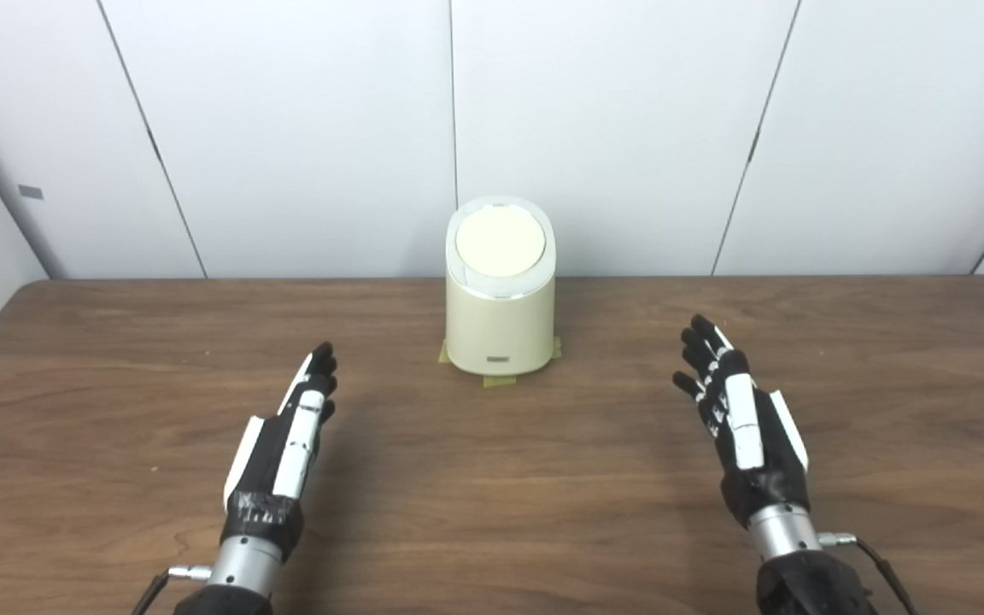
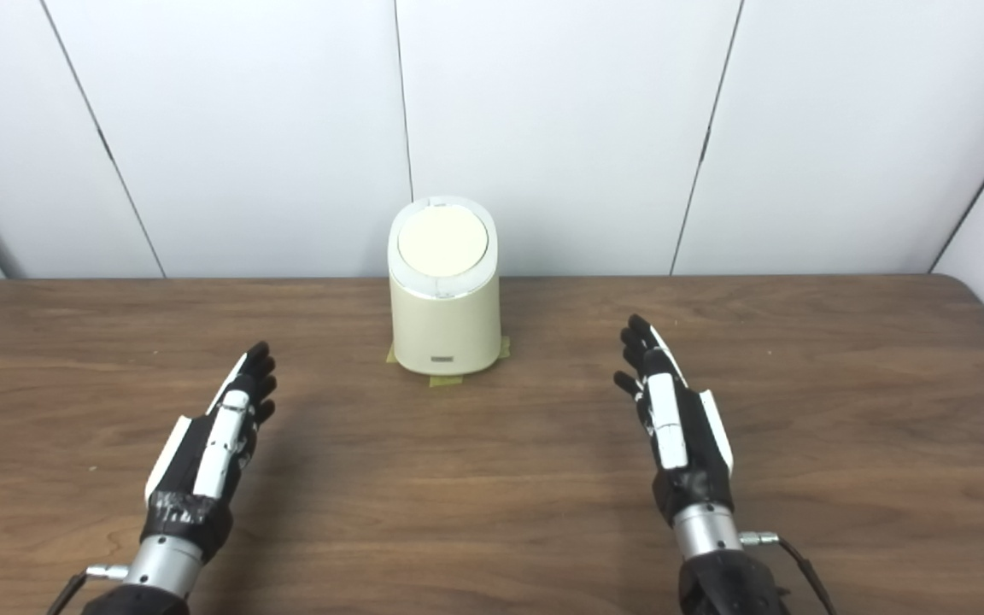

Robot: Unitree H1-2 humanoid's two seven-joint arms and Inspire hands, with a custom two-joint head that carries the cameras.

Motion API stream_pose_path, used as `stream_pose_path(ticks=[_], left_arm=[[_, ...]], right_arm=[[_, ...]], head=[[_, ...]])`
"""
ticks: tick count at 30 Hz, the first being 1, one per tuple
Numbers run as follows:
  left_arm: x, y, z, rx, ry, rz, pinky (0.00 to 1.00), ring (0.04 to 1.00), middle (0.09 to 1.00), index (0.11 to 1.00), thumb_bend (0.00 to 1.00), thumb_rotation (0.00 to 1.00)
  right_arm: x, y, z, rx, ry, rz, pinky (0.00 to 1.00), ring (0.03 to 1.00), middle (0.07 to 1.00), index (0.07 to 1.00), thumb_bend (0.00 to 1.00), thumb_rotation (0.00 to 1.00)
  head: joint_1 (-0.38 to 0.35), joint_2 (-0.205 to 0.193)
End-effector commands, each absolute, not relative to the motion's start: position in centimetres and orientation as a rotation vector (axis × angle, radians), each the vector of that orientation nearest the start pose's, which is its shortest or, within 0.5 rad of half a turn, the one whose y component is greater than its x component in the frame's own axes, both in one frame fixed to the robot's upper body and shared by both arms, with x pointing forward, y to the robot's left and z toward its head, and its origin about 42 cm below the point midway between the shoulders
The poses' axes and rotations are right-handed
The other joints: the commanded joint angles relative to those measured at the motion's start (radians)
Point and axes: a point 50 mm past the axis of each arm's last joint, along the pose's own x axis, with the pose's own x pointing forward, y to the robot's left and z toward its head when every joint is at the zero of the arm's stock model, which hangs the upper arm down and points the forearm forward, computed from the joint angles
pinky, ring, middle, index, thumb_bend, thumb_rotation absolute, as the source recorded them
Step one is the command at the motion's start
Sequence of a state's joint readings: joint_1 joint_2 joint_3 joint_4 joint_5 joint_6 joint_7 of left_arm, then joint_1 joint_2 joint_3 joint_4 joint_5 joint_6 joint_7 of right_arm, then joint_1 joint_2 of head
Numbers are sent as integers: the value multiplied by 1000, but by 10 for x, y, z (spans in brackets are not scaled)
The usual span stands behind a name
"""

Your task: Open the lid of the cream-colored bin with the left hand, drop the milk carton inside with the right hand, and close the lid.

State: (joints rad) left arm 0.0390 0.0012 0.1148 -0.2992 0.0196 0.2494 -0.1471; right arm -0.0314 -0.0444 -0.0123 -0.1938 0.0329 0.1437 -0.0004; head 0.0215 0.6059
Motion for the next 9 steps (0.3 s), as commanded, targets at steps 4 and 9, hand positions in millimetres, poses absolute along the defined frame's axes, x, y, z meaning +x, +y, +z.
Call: stream_pose_path(ticks=[4, 9], left_arm=[[267, 241, 153, -26, -84, 18, 1000, 1000, 1000, 1000, 365, 1000], [266, 244, 148, -11, -76, 17, 1000, 1000, 1000, 1000, 376, 1000]], right_arm=[[292, -218, 159, -21, -147, 37, 996, 1000, 1000, 985, 682, 1000], [289, -221, 153, -30, -140, 42, 1000, 1000, 1000, 999, 659, 1000]], head=[[-2, 2], [8, -1]])
